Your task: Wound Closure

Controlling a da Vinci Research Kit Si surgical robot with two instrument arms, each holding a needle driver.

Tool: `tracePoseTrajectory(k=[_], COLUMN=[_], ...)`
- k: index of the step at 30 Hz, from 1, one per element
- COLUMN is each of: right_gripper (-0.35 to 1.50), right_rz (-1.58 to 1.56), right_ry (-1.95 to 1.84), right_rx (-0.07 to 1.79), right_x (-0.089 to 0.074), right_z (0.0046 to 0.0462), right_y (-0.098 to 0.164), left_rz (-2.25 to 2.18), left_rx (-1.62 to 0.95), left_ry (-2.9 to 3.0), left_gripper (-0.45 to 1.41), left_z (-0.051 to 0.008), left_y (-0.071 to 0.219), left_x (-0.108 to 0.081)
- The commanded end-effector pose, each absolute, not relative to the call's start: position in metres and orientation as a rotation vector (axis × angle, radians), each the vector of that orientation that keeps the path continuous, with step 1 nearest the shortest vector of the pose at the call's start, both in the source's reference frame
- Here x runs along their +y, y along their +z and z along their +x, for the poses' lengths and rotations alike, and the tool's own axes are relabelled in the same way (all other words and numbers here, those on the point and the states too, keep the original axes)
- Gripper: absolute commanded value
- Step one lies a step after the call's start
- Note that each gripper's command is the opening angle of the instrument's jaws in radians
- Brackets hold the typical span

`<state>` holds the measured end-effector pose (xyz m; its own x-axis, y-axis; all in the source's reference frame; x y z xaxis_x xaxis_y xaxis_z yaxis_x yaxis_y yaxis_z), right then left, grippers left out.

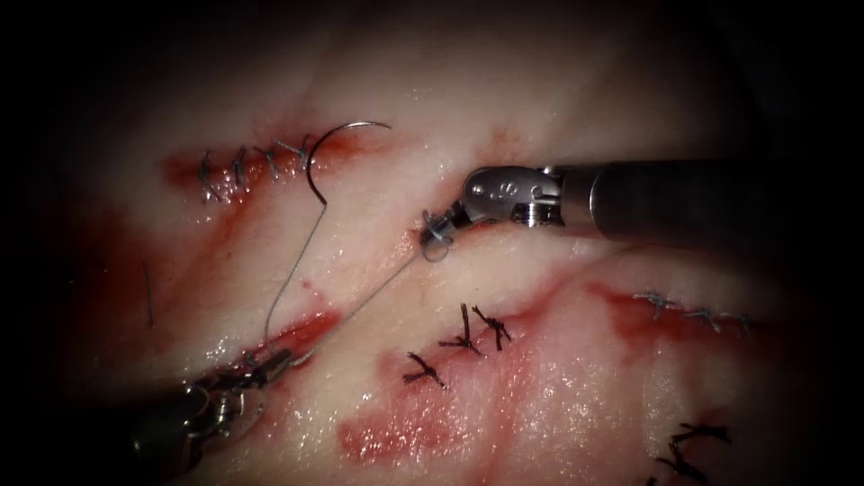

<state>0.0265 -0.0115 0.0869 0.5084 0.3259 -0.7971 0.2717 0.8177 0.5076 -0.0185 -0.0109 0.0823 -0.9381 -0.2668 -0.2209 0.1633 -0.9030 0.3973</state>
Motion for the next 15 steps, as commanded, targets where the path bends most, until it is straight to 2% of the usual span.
tracePoseTrajectory(k=[1,15], right_gripper=[-0.35,-0.35], right_rz=[0.635,0.603], right_ry=[0.044,0.080], right_rx=[1.065,1.062], right_x=[-0.0103,-0.0078], right_z=[0.0273,0.0266], right_y=[0.0877,0.0892], left_rz=[0.400,0.350], left_rx=[-0.562,-0.580], left_ry=[-2.835,-2.861], left_gripper=[-0.45,-0.45], left_z=[-0.0185,-0.0165], left_y=[0.0822,0.0776], left_x=[-0.0113,-0.0165])
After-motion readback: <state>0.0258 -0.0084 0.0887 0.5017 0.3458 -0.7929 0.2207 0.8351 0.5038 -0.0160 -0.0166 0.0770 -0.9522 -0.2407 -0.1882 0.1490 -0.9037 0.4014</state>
